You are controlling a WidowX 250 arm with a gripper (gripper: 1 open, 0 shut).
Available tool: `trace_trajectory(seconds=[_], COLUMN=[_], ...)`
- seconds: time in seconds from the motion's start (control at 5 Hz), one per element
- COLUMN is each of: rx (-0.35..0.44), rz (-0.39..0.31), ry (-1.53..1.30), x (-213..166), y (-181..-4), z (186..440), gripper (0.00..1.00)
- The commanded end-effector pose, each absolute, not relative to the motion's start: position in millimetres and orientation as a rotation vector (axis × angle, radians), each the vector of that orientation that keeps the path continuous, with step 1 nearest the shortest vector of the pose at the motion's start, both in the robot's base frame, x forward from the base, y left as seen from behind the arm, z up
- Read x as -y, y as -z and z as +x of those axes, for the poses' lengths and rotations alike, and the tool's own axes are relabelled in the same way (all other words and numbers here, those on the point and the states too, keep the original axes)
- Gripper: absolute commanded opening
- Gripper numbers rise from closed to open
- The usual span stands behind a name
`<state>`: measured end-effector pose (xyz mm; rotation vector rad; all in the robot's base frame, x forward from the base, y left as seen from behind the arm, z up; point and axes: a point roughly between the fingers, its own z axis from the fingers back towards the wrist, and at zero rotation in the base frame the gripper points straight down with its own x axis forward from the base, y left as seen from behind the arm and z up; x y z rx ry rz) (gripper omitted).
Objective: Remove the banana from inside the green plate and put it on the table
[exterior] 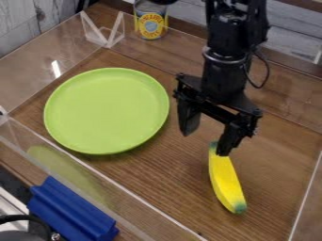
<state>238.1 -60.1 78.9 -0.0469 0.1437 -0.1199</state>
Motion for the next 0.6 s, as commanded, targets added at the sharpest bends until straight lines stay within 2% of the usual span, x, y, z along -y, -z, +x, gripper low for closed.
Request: trace_trajectory(seconds=[0.0,0.4], rx=[-0.103,-0.101], rz=[-0.054,-0.059], ry=[0.128,0.13], x=[64.0,67.9], y=[-84.6,-77.1], z=[242.2,243.8], gripper=[1.0,1.0])
